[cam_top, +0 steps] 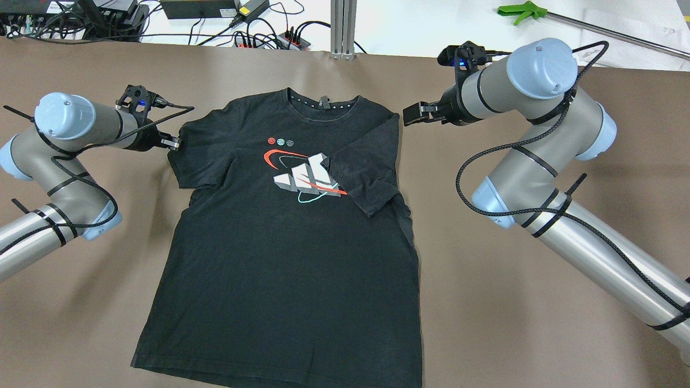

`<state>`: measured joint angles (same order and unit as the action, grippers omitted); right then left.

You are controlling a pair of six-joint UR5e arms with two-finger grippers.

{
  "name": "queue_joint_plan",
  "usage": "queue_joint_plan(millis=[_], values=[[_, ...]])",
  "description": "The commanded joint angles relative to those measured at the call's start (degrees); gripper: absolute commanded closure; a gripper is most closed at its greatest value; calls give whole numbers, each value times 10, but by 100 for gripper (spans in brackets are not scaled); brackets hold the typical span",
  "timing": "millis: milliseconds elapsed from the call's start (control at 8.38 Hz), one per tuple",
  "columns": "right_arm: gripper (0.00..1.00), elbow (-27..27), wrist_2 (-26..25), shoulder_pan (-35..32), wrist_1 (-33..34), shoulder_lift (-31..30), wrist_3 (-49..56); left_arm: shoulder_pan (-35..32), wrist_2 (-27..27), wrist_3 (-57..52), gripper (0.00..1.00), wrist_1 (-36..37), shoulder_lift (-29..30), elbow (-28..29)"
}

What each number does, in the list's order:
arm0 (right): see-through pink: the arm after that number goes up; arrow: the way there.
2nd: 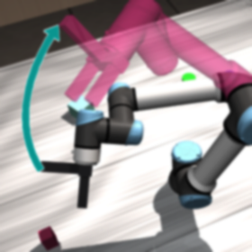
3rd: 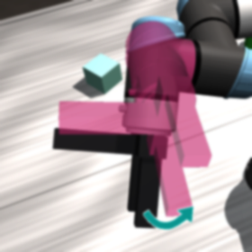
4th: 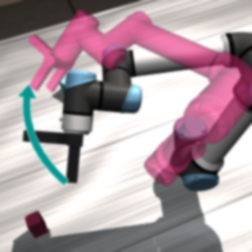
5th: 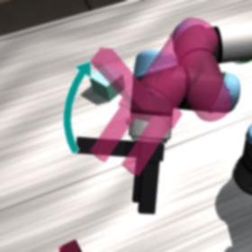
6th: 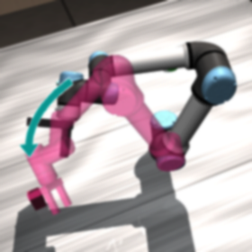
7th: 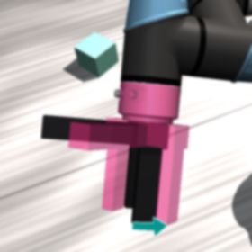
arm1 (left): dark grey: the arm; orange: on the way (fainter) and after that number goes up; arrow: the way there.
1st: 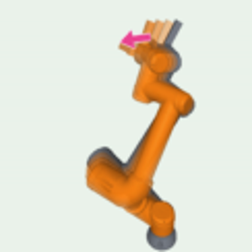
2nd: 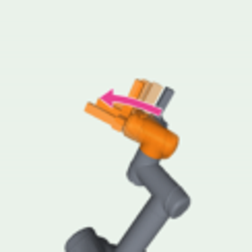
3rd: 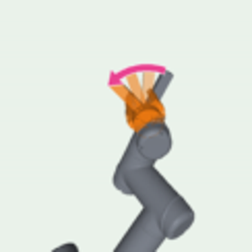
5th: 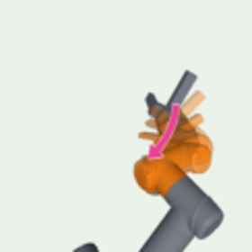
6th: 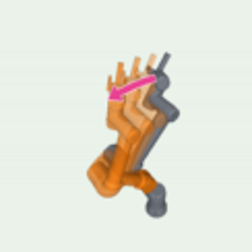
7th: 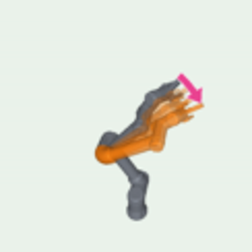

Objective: Fold clothes
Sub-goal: 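Grasp the sleeve nearest the left gripper while the right gripper withdraws, then fold the held sleeve across the shirt front with the left gripper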

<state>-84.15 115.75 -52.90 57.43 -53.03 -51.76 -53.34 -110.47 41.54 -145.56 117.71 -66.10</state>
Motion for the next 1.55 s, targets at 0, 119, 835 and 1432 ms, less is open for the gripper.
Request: queue_joint_plan(millis=[0, 119, 835, 1432], values=[[6, -2, 1, 3, -5, -8, 0, -9, -18, 11, 100, 19, 30, -5], [6, -2, 1, 3, -5, -9, 0, -9, -19, 19, 100, 37, 38, -17], [6, 0, -3, 3, -4, -10, 2, 84, 102, 162, 100, 147, 154, -13], [6, 2, -47, 4, -1, -11, 1, 114, 192, 208, 5, 150, 205, 42]])
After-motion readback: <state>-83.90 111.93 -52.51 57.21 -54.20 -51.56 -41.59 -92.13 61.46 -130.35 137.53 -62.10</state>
